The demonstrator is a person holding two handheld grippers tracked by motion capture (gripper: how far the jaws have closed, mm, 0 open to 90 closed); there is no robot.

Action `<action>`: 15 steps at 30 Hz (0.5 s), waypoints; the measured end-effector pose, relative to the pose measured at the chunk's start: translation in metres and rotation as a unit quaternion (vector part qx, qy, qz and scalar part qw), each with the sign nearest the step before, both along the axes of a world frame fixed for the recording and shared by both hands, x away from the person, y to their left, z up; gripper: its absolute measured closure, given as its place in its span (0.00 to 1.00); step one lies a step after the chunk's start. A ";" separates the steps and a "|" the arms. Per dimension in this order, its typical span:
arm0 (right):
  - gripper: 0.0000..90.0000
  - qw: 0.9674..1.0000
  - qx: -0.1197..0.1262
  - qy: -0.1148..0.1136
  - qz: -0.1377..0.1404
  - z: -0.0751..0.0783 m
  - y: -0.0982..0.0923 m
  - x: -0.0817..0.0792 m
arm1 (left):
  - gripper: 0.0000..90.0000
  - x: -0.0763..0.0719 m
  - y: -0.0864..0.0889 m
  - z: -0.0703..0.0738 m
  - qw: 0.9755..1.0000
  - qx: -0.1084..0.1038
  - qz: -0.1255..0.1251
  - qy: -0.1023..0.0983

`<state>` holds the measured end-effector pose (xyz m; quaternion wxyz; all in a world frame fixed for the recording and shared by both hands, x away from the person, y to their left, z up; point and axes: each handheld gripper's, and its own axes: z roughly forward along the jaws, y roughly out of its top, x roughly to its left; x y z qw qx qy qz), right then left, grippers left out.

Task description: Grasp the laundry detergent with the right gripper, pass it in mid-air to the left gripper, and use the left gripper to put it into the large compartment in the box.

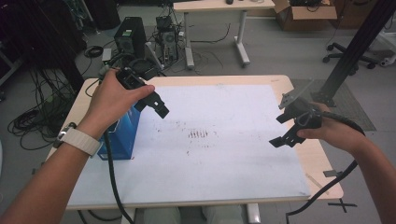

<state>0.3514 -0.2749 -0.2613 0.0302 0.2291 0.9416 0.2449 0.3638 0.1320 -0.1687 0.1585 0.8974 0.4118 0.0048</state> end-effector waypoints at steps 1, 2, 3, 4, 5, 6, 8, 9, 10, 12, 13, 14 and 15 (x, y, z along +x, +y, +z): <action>0.06 1.000 0.000 -0.001 0.001 0.000 0.000 0.001 | 0.06 0.000 -0.001 -0.001 1.000 -0.001 -0.001 0.001; 0.06 1.000 -0.001 0.000 0.000 0.001 0.001 0.002 | 0.06 0.001 -0.002 -0.001 1.000 0.000 -0.003 0.001; 0.06 1.000 -0.001 0.000 0.000 0.001 0.001 0.002 | 0.06 0.001 -0.003 -0.001 1.000 0.003 -0.006 0.002; 0.06 1.000 -0.001 0.000 0.001 0.001 0.002 0.003 | 0.06 0.001 -0.004 -0.002 1.000 0.005 -0.007 0.003; 0.06 1.000 -0.002 0.000 0.002 0.001 0.002 0.003 | 0.06 0.001 -0.004 -0.002 1.000 0.006 -0.008 0.003; 0.06 1.000 -0.002 0.000 0.001 0.001 0.003 0.004 | 0.06 0.002 -0.005 -0.002 1.000 0.005 -0.011 0.003; 0.06 1.000 -0.002 0.000 0.002 0.002 0.003 0.004 | 0.06 0.003 -0.007 -0.003 1.000 0.006 -0.013 0.001; 0.06 1.000 -0.002 0.000 0.002 0.002 0.003 0.004 | 0.06 0.003 -0.008 -0.003 1.000 0.008 -0.016 0.000; 0.06 1.000 -0.001 -0.001 0.003 0.002 0.003 0.004 | 0.06 0.003 -0.009 -0.003 1.000 0.009 -0.018 0.001; 0.06 1.000 -0.002 0.000 0.002 0.003 0.004 0.004 | 0.06 0.004 -0.011 -0.005 1.000 0.009 -0.027 0.002; 0.06 1.000 -0.003 0.000 0.004 0.004 0.004 0.004 | 0.06 0.004 -0.012 -0.005 1.000 0.009 -0.030 0.001; 0.06 1.000 -0.003 -0.001 0.004 0.004 0.004 0.005 | 0.06 0.004 -0.014 -0.006 0.999 0.012 -0.035 0.001; 0.06 1.000 -0.002 0.000 0.002 0.004 0.004 0.005 | 0.06 0.004 -0.015 -0.006 0.999 0.013 -0.041 0.000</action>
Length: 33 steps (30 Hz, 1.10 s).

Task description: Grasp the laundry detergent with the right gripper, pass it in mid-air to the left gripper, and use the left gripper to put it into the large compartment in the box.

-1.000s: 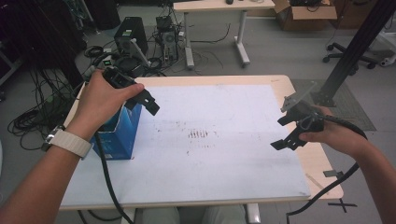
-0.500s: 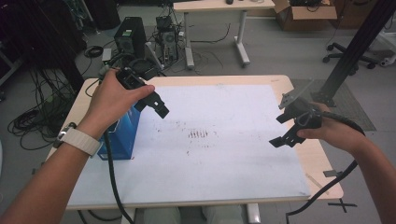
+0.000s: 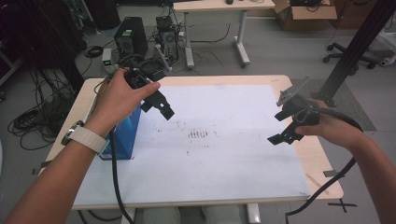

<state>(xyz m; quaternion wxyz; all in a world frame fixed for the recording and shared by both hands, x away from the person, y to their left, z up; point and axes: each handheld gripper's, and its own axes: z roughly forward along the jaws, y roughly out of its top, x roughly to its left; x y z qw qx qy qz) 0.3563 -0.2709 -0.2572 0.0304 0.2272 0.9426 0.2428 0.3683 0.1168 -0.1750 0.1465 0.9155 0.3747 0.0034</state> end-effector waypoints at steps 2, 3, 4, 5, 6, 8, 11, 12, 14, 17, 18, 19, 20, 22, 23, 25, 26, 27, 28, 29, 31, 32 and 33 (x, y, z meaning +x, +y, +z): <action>0.06 1.000 0.000 -0.001 0.000 0.000 0.000 0.001 | 0.06 0.000 -0.002 -0.001 1.000 0.000 -0.007 -0.001; 0.06 1.000 0.000 -0.001 0.000 0.000 0.000 0.001 | 0.06 0.000 -0.003 -0.001 1.000 -0.001 -0.012 -0.002; 0.06 1.000 0.000 -0.001 0.000 0.001 0.000 0.001 | 0.06 0.001 -0.004 -0.002 1.000 -0.002 -0.013 -0.001; 0.06 1.000 0.000 -0.001 0.001 0.000 0.000 0.001 | 0.06 0.001 -0.005 -0.002 1.000 -0.001 -0.014 0.000; 0.06 1.000 0.000 -0.001 0.001 0.000 0.000 0.001 | 0.06 0.001 -0.006 -0.002 1.000 0.002 -0.015 -0.001; 0.06 1.000 0.001 -0.001 -0.001 0.001 0.000 0.001 | 0.06 0.001 -0.008 -0.003 1.000 0.004 -0.020 -0.001; 0.06 1.000 0.000 -0.001 -0.001 0.000 -0.001 0.000 | 0.06 0.001 -0.010 -0.004 1.000 0.005 -0.025 0.000; 0.06 1.000 -0.001 -0.001 -0.001 0.000 -0.001 0.000 | 0.06 0.001 -0.011 -0.004 1.000 0.008 -0.028 -0.001; 0.06 1.000 -0.002 -0.001 0.000 0.000 -0.001 0.000 | 0.06 0.001 -0.012 -0.005 0.999 0.014 -0.032 -0.004; 0.06 1.000 -0.001 -0.001 -0.001 0.000 0.000 0.000 | 0.06 0.000 -0.014 -0.006 0.999 0.015 -0.038 -0.005; 0.06 1.000 -0.002 0.000 -0.001 0.000 0.000 0.000 | 0.06 0.000 -0.015 -0.006 0.999 0.015 -0.042 -0.005; 0.06 1.000 -0.003 0.000 0.000 0.000 0.001 0.000 | 0.06 -0.001 -0.016 -0.006 0.999 0.015 -0.047 -0.006; 0.06 1.000 -0.003 0.000 0.001 0.000 0.002 0.000 | 0.06 -0.001 -0.016 -0.006 0.999 0.014 -0.050 -0.007; 0.06 1.000 -0.002 0.000 0.001 0.000 0.002 0.001 | 0.06 -0.002 -0.019 -0.007 0.998 0.012 -0.063 -0.007; 0.06 1.000 -0.002 -0.001 0.002 0.000 0.002 0.001 | 0.06 -0.003 -0.021 -0.007 0.997 0.013 -0.073 -0.007; 0.06 1.000 -0.001 0.001 0.002 0.000 0.003 0.001 | 0.06 -0.003 -0.024 -0.008 0.997 0.013 -0.080 -0.006; 0.06 1.000 -0.002 0.000 0.003 0.000 0.004 0.001 | 0.06 -0.003 -0.026 -0.009 0.996 0.014 -0.084 -0.007; 0.06 1.000 -0.002 0.001 0.003 0.000 0.004 0.001 | 0.06 -0.003 -0.028 -0.010 0.996 0.013 -0.086 -0.005; 0.06 1.000 -0.002 0.001 0.005 -0.001 0.005 0.001 | 0.06 -0.003 -0.029 -0.011 0.996 0.014 -0.088 -0.004; 0.06 1.000 -0.002 0.002 0.005 -0.001 0.005 0.001 | 0.06 -0.003 -0.031 -0.012 0.996 0.015 -0.090 -0.004; 0.06 1.000 -0.004 0.001 0.006 -0.001 0.006 0.001 | 0.06 -0.003 -0.033 -0.013 0.996 0.015 -0.092 -0.003; 0.06 1.000 -0.004 0.002 0.006 -0.001 0.006 0.001 | 0.06 -0.002 -0.034 -0.014 0.996 0.014 -0.093 -0.003; 0.06 1.000 -0.004 0.002 0.007 0.000 0.006 0.001 | 0.06 -0.002 -0.034 -0.014 0.995 0.015 -0.094 -0.003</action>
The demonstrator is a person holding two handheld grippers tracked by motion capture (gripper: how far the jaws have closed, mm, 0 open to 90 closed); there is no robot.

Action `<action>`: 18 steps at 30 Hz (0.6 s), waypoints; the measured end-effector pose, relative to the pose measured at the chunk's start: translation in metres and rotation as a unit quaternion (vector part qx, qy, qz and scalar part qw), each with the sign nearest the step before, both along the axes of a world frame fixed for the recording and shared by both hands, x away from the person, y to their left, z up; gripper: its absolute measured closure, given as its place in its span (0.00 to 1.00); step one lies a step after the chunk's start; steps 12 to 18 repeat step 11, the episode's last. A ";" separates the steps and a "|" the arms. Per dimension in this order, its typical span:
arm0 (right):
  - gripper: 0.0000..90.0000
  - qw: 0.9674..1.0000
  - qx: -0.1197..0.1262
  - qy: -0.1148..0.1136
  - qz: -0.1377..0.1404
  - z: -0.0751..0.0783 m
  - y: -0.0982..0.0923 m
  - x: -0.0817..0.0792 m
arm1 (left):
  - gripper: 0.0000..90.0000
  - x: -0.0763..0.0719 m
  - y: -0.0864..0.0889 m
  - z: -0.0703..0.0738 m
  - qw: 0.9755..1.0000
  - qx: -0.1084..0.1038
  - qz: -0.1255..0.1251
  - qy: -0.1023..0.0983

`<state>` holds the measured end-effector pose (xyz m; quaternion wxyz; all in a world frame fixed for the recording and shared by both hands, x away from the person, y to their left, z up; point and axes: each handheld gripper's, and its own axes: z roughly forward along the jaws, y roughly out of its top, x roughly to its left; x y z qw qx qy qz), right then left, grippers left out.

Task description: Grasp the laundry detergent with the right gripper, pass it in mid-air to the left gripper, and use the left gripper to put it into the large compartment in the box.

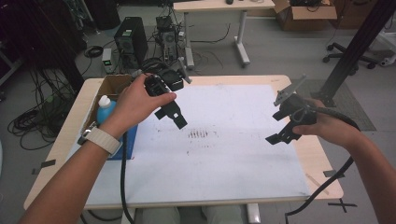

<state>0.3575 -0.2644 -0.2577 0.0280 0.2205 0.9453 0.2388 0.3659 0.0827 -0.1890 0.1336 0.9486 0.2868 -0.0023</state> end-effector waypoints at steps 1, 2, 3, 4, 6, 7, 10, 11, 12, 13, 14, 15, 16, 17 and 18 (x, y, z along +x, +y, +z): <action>0.06 1.000 0.000 0.000 0.000 0.000 0.000 0.000 | 0.06 0.000 0.000 0.000 1.000 0.000 -0.001 0.000; 0.06 1.000 0.000 0.001 0.000 0.000 0.001 0.000 | 0.06 0.000 0.000 0.000 1.000 -0.001 -0.001 0.000; 0.06 1.000 0.000 0.001 -0.001 0.000 0.001 0.000 | 0.06 0.000 0.000 0.000 1.000 0.000 -0.001 0.000; 0.06 1.000 -0.001 0.000 0.000 0.001 0.001 0.000 | 0.06 0.000 0.001 0.000 1.000 -0.001 0.000 0.000; 0.06 1.000 0.000 0.000 0.001 0.001 0.001 0.000 | 0.06 0.000 0.001 0.000 1.000 -0.001 0.000 -0.001; 0.06 1.000 -0.001 0.000 0.001 0.001 0.002 0.000 | 0.06 0.000 0.002 0.001 1.000 -0.001 0.000 -0.001; 0.06 1.000 -0.001 -0.001 0.001 0.001 0.003 0.000 | 0.06 -0.001 0.003 0.001 1.000 -0.002 0.001 -0.002; 0.06 1.000 -0.001 -0.001 0.001 0.001 0.003 0.000 | 0.06 -0.001 0.004 0.001 1.000 -0.002 0.002 -0.003; 0.06 1.000 -0.001 -0.001 0.001 0.001 0.003 0.000 | 0.06 -0.001 0.004 0.001 1.000 -0.002 0.002 -0.003; 0.06 1.000 -0.001 -0.001 0.001 0.001 0.003 0.000 | 0.06 -0.001 0.004 0.001 1.000 -0.002 0.002 -0.003; 0.06 1.000 -0.001 -0.001 0.001 0.001 0.003 0.000 | 0.06 -0.001 0.004 0.001 1.000 -0.002 0.002 -0.003; 0.06 1.000 -0.001 -0.001 0.001 0.001 0.003 0.000 | 0.06 -0.001 0.004 0.001 1.000 -0.002 0.002 -0.003; 0.06 1.000 -0.001 -0.001 0.001 0.001 0.003 0.000 | 0.06 -0.001 0.004 0.001 1.000 -0.002 0.002 -0.003; 0.06 1.000 -0.001 -0.001 0.001 0.001 0.003 0.000 | 0.06 -0.001 0.004 0.001 1.000 -0.002 0.002 -0.003; 0.06 1.000 -0.001 -0.001 0.001 0.001 0.003 0.000 | 0.06 -0.001 0.004 0.001 1.000 -0.002 0.002 -0.003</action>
